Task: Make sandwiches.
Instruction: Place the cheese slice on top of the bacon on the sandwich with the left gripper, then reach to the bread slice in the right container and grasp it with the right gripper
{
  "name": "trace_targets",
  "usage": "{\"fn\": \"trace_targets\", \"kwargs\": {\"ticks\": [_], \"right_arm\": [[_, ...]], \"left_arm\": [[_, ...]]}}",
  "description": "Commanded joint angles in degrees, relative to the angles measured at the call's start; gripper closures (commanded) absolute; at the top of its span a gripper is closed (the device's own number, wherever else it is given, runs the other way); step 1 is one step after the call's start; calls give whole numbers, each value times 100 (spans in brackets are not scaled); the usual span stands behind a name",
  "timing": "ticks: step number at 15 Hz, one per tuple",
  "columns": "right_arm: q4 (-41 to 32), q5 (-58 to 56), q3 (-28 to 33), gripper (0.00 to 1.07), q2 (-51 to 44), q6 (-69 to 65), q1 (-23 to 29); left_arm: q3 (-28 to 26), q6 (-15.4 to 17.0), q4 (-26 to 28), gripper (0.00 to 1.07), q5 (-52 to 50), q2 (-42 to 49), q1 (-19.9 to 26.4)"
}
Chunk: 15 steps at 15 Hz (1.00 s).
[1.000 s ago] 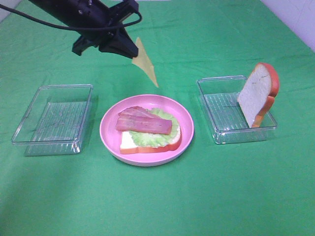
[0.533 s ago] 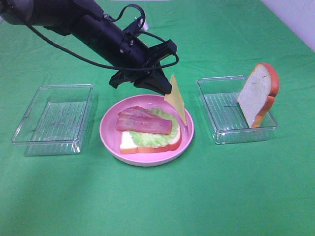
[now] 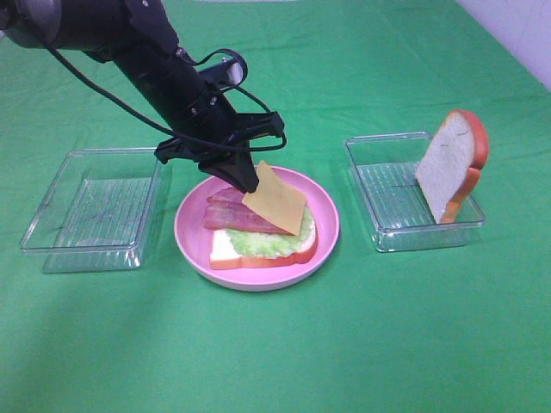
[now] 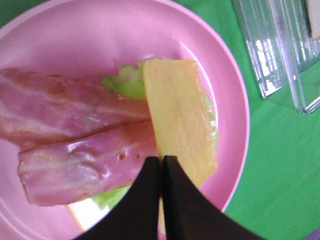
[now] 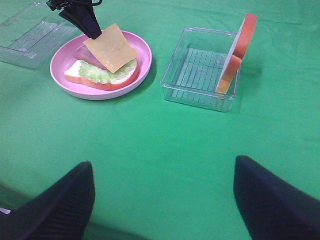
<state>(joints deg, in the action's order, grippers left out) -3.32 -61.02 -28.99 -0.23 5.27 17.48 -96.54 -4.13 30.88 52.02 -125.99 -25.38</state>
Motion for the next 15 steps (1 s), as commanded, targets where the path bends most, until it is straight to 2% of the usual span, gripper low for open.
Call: {"fn": "trace_targets", "kwargs": {"ticks": [1, 2, 4, 5, 7, 8, 11, 12, 15], "right_arm": [[34, 46, 23, 37, -115, 23, 34], [34, 46, 23, 37, -115, 23, 34], [34, 46, 23, 37, -115, 23, 34], [34, 46, 23, 37, -115, 23, 34], [34, 46, 23, 37, -115, 23, 34], [34, 46, 23, 37, -115, 23, 34], [34, 46, 23, 37, -115, 23, 34], [34, 46, 23, 37, -115, 23, 34], [34, 46, 23, 37, -115, 23, 34]], "left_arm": [[17, 218, -229, 103, 212, -6, -11], [17, 218, -246, 100, 212, -6, -11], [17, 218, -264, 72, 218, -6, -11], [17, 218, -264, 55, 218, -6, -11], [11, 218, -264, 37, 206, -6, -11], [11, 172, -390, 33, 229, 86, -11], [11, 172, -728, 33, 218, 510, -11], [11, 183, -985, 33, 212, 779, -11], [11, 745, -1868, 33, 464, 1627, -11]]}}
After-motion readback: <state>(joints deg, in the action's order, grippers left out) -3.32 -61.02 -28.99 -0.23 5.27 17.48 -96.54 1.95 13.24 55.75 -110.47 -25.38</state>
